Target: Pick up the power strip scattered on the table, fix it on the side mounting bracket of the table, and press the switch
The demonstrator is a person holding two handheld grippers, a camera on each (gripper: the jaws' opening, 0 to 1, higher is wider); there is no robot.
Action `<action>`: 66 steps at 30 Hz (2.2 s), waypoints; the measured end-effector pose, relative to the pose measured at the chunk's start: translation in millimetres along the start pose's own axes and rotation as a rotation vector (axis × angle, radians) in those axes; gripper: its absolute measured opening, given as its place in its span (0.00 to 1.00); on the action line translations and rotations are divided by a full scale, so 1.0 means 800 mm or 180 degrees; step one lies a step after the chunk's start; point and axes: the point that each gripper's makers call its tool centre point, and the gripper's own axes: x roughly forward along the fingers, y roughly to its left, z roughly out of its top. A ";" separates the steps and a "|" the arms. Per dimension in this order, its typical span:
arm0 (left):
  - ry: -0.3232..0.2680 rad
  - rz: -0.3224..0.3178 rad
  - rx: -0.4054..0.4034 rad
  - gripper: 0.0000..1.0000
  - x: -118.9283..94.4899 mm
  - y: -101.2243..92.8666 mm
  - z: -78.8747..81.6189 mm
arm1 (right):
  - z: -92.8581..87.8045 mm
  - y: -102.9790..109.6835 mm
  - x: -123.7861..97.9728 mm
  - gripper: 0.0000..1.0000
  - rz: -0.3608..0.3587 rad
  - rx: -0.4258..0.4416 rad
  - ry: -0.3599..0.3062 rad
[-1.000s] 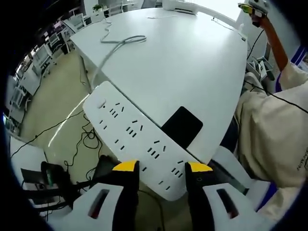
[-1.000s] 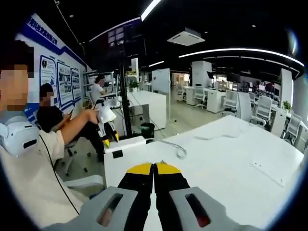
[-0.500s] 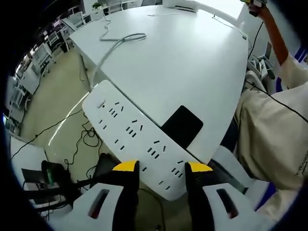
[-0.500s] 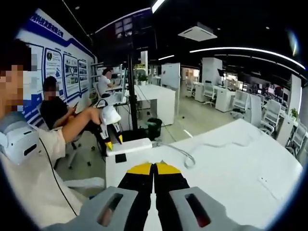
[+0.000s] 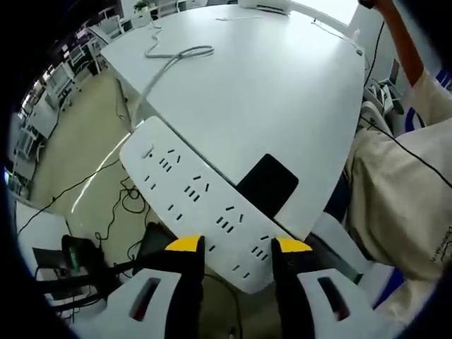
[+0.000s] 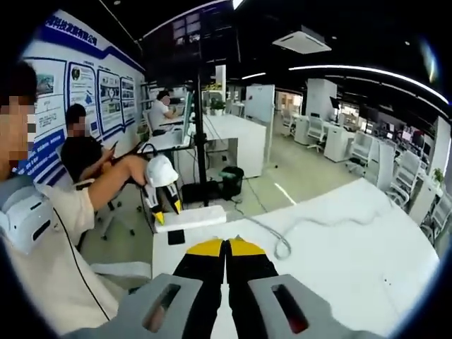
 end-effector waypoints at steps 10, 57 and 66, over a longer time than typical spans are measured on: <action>-0.0016 0.0000 -0.0002 0.42 0.000 0.000 0.001 | 0.017 -0.013 0.032 0.00 -0.0014 -0.0065 0.0170; -0.0214 0.0018 0.0028 0.36 -0.001 0.006 0.002 | 0.067 0.025 0.228 0.00 0.0460 -0.0348 0.0685; -0.0146 0.0036 0.0011 0.37 -0.002 -0.001 0.002 | 0.070 0.032 0.255 0.00 0.0556 -0.0358 0.0764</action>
